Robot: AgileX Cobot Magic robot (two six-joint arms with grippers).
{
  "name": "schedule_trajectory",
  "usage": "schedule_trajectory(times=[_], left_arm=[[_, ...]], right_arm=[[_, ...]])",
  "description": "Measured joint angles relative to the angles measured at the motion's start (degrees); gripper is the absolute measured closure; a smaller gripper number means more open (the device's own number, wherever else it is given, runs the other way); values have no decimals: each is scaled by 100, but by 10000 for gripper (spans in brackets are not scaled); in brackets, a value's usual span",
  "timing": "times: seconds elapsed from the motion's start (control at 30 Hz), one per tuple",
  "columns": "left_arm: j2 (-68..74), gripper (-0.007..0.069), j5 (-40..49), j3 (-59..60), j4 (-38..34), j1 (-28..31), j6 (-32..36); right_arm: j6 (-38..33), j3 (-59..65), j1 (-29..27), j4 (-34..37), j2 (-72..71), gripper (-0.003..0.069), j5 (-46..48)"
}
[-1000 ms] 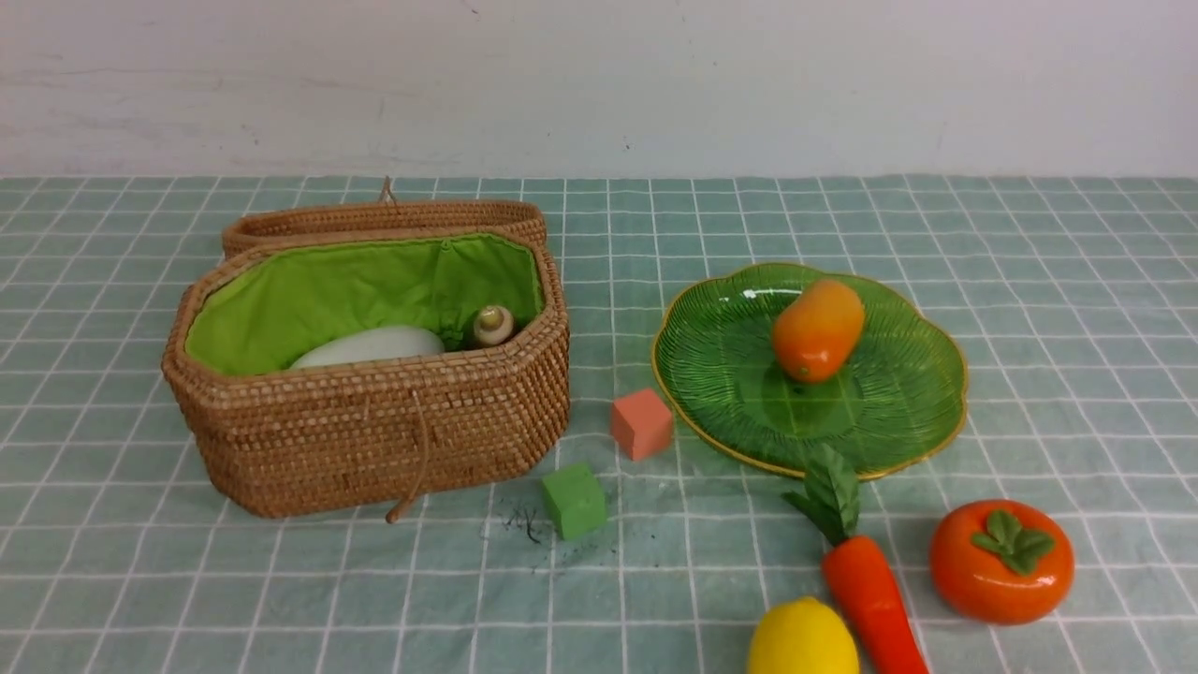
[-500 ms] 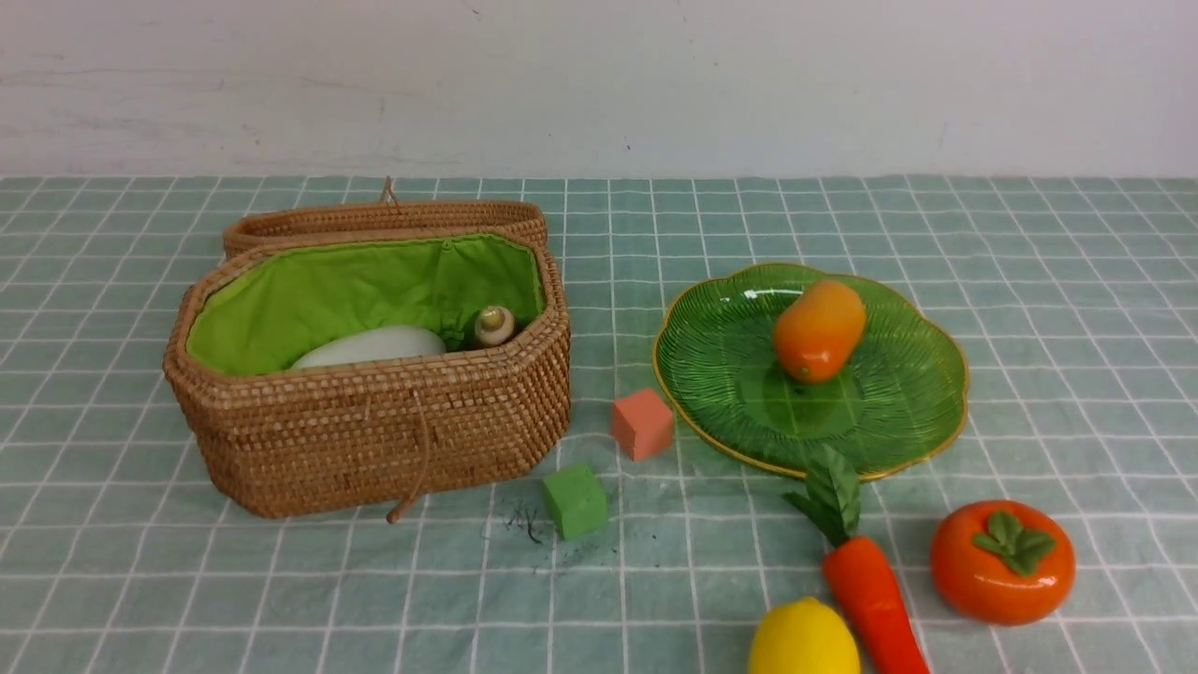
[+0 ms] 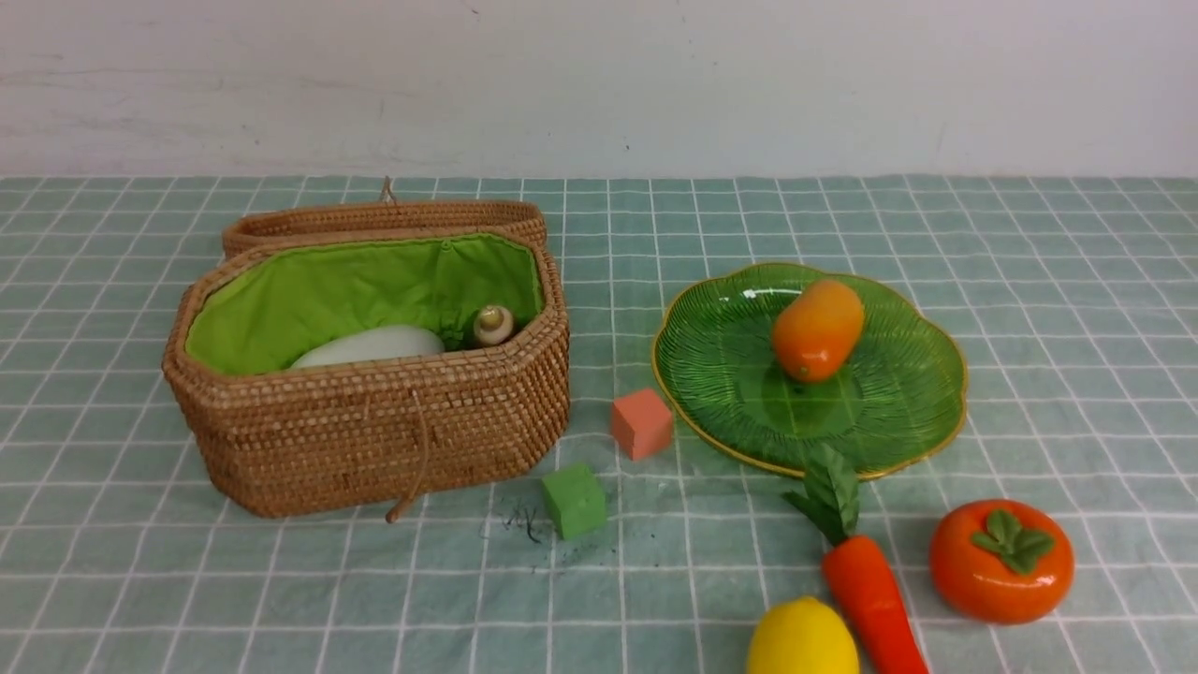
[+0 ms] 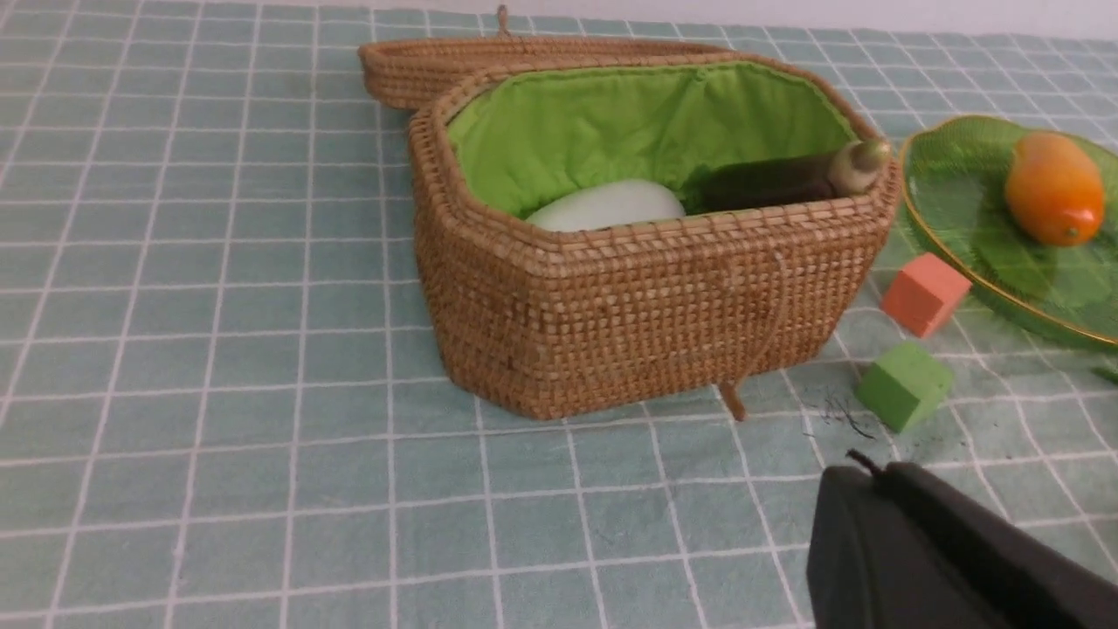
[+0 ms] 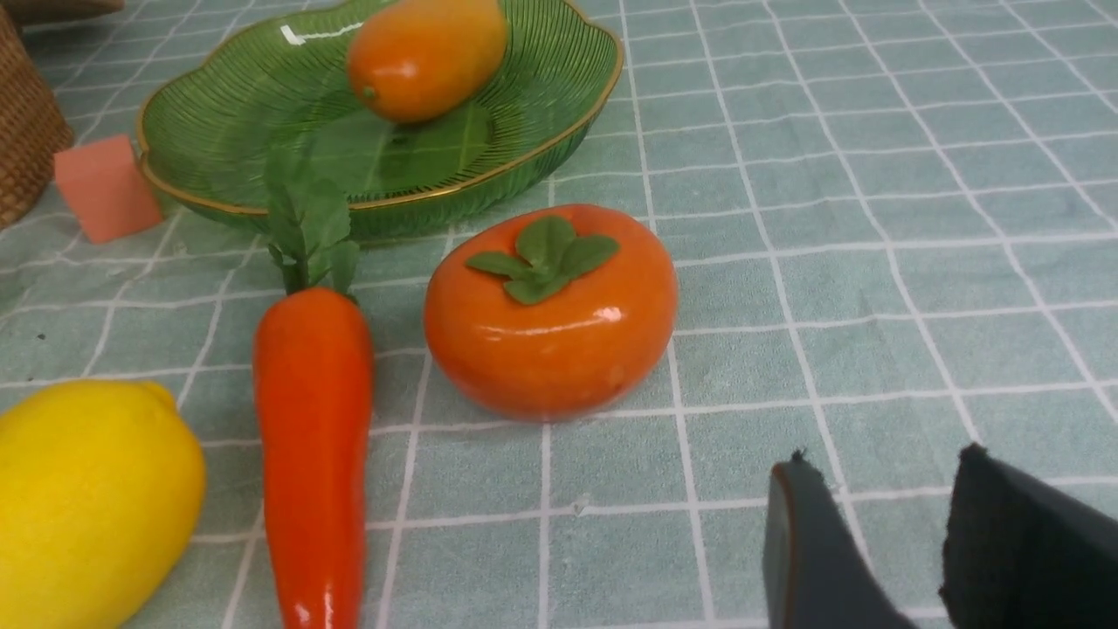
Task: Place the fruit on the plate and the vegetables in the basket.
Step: Grab a tomato with your right arm and place it on the plate on the right.
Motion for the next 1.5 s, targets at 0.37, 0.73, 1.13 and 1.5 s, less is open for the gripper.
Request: schedule_trajectory(times=[0.37,0.73,1.13,1.5], left_arm=[[-1649,637,-1691,2475,25,1084,-5],[-1791,635,-1543,3325,148,1225,19],[-1791,627,-1559,3329,166,1225,24],[-1791,618,-1575,3331,177,1225,24]], right_arm=[[0,0,0,0,0,418,0],[0,0,0,0,0,418,0],[0,0,0,0,0,418,0],[0,0,0,0,0,418,0]])
